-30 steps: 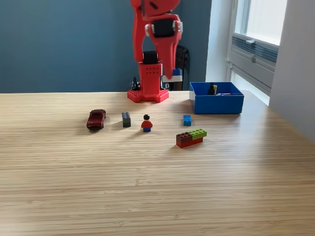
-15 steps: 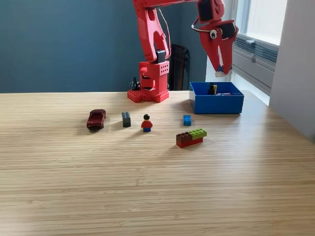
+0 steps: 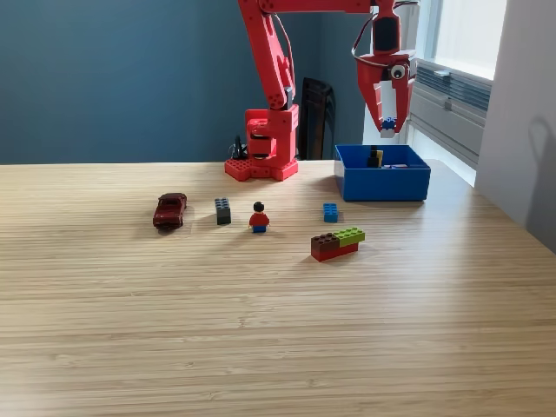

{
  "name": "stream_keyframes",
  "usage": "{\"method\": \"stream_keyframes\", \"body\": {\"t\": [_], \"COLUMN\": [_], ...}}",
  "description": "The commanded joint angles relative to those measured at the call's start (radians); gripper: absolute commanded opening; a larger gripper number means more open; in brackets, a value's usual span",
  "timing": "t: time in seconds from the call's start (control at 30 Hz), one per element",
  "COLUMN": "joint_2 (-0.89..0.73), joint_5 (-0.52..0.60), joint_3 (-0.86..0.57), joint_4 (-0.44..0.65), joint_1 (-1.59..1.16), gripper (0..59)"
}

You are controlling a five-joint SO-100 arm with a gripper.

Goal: Grasp a lego block and put it in the bin.

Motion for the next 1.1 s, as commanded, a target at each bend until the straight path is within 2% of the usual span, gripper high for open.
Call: {"method": "stream_keyframes", "body": {"t": [0.03,0.13,0.3,0.4,0.5,0.53,0.63,0.83,1.1], "joint_2": [0.063,0.063,0.063,0.063,0.063,0.063,0.063,0.063,0.063], "joint_5": [-0.040,-0.058,-0.060,-0.049,-0.028,-0.020,-0.014,-0.094,-0.140], "joint_3": [0.000,0.005,-0.008,-0.029,-0.061,-0.075,-0.110,-0.127,-0.084], "joint_4": [0.000,0.000,0.000,-0.002,-0.002,-0.003,-0.023,-0.081,-0.143], "joint_1": [-0.011,-0.009,-0.002,0.040,0.167,0.229,0.442,0.787,0.960], "gripper": [15.5,22.3,24.3,19.6,6.7,4.0,0.1,0.1,0.1]}}
